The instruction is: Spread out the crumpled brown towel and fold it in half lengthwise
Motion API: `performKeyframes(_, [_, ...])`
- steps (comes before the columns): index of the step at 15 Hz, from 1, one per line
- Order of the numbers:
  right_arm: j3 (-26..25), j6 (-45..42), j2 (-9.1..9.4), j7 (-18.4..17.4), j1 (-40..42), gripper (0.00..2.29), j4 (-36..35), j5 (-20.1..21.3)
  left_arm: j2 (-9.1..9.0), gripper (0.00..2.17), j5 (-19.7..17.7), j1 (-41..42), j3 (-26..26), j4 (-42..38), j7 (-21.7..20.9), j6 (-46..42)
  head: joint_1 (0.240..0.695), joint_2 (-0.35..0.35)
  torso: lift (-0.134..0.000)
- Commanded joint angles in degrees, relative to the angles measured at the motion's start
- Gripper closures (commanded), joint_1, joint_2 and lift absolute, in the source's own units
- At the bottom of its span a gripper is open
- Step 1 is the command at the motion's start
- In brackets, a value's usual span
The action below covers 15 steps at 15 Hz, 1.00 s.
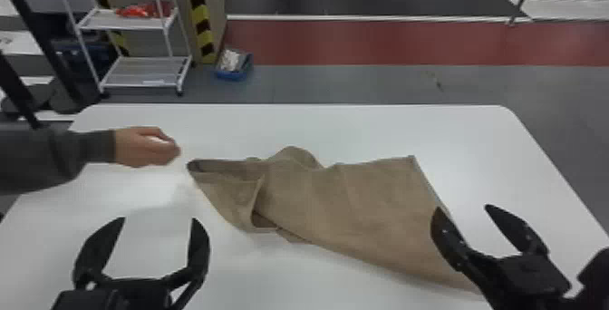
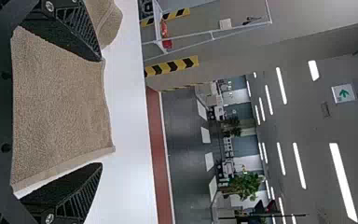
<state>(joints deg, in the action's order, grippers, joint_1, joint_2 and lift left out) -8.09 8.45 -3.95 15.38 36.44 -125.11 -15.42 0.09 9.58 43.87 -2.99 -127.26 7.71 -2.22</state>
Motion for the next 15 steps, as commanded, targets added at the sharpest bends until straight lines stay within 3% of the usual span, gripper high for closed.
performKeyframes(1, [0.0,0.1,-0.10,0.0,-0.1,0.08,0.0,0.0,-0.24,0.00,0.0,-0.2,-0.1,0.0,-0.1,0.2,0.695,-0.016,-0.125])
performKeyframes(12, [-0.3,0.1,-0.18,0.0,-1.1,0.08,1.2,0.7,-0.24,0.00,0.0,-1.5,-0.4,1.1,-0.1,1.3,0.695,-0.026,-0.125])
performKeyframes(15, [2.0,0.1,-0.18,0.1,-2.1,0.08,1.2,2.6,-0.24,0.00,0.1,-1.6,-0.4,1.1,-0.1,1.3,0.695,-0.023,-0.125])
